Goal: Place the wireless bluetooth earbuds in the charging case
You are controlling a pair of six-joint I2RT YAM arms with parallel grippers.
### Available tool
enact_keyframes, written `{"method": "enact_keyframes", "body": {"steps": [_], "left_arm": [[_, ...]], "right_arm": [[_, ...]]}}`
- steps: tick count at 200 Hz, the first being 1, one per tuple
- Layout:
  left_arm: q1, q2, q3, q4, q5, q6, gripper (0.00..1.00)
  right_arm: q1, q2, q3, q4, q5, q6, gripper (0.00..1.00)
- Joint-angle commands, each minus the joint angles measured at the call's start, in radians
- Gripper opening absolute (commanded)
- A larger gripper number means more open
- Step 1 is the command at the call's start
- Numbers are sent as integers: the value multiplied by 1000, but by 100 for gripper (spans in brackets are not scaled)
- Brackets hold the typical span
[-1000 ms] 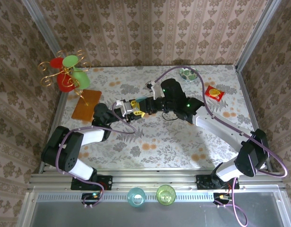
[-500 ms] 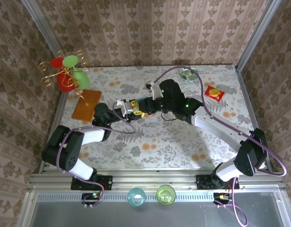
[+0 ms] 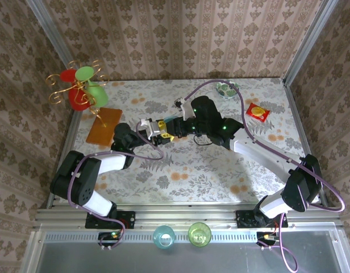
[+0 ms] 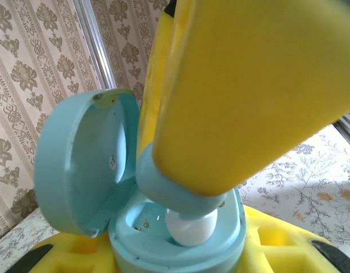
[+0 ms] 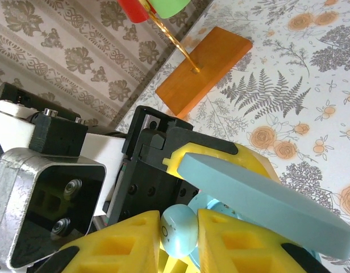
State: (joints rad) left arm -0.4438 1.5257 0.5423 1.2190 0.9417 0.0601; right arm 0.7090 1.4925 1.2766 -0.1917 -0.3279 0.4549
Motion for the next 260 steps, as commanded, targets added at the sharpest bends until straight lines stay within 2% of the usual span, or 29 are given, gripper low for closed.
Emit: {"method": "enact_keyframes", "body": {"steps": [1,44,102,260], "left_arm": [[-6,-11,35,74,35,-18,26],[-6,-14,41,74,36,-23,26],[-6,-14,39,75,32,-23,26],[-6,-17,35,74,31,-22,26]], "right_arm": [[-1,6,18,-70,81,-36,24],[27,18,42,-123,154,-91,22],[45,13,59,-148,218,-113,28],[62,-15,66,-157,239,-116,39]]}}
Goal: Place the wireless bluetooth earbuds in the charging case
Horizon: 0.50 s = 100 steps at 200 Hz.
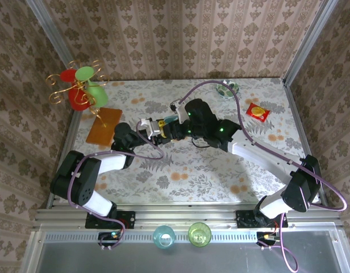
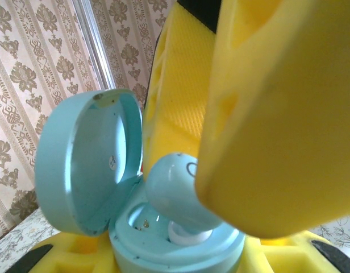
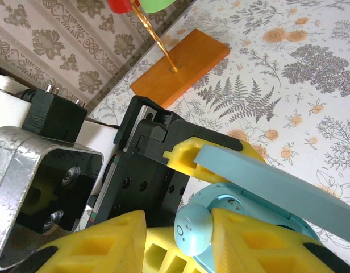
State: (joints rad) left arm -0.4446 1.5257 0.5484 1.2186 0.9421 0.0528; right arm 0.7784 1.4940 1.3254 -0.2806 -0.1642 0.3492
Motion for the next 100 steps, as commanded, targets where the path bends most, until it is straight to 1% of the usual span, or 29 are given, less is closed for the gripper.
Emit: {"method": "enact_keyframes", "body": {"steps": [1,100], "left_arm": [[-5,-17,28,74,31,-15,26],[-5,-12,35,76,34,-24,26]], "right_arm": [[-8,-17,17,-68,75,-10,39],[-7,-46,6,-66,95,2,42]]}}
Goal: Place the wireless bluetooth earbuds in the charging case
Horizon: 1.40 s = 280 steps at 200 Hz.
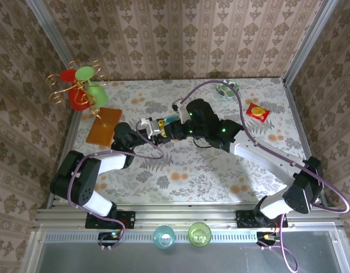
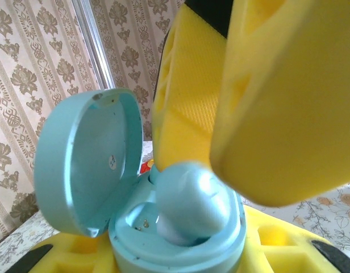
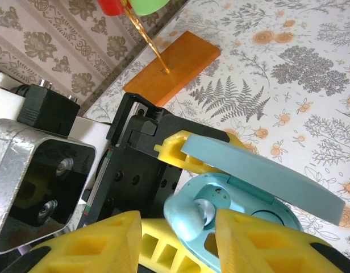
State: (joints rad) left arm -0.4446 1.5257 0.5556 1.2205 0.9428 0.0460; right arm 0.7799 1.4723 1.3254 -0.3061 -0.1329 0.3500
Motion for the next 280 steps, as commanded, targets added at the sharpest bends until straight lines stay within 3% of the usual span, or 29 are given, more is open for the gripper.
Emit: {"method": "enact_keyframes", "body": {"steps": [1,60,94,280], "left_arm": [[-5,-12,27,74,32,-17,26],[-5,-11,20,74,25,-13,26],[-3,-4,20,74,27,-7,26],[-1,13,27,74,33,-4,26]], "right_arm": [[-8,-24,7,-40,64,0,42],[-9,-43,3,-20,62,11,42],[-8,-41,19,-25,54,7,36],[2,82,117,-79,-9,-33,28]]}}
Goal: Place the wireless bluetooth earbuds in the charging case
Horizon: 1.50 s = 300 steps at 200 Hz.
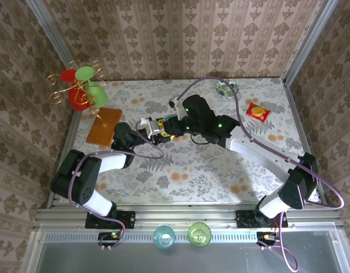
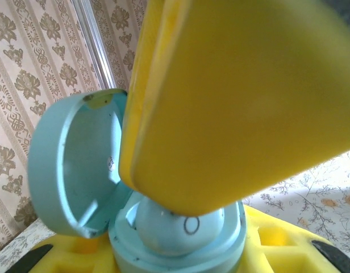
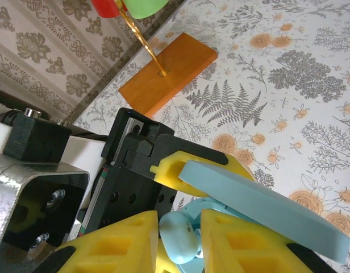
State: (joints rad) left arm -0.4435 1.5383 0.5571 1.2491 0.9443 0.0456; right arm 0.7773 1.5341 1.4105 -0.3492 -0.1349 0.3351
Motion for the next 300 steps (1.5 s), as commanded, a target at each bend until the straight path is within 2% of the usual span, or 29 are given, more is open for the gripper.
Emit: {"method": "enact_keyframes", "body": {"steps": [1,35,112,150,181,211,244,300], "left_arm": [[-3,-1,26,46,31,-4,26],[0,-2,23,46,30,-4,26],[0,0,25,46,33,-8,26],[-1,-1,26,45,34,-9,26],[0,-6,25,46,28,-6,26],[0,1,21,45,5,-1,26],[-2,10,29,46,-23,2,26],[0,0,30,46,-59,-20,26]], "right_arm": [[3,20,32,-36,-6,-18,28],[3,-5,22,-33,32,-17,28],[14,26,47,-83,-3,-74,28],[14,36,60,-102,21,-55,20],[5,30,56,-90,35,16,16],[-6,0,-10,-2,25,145,12],[-8,-22,-89,119,4,278,12],[-9,-59,-190,247,76,361,15]]}}
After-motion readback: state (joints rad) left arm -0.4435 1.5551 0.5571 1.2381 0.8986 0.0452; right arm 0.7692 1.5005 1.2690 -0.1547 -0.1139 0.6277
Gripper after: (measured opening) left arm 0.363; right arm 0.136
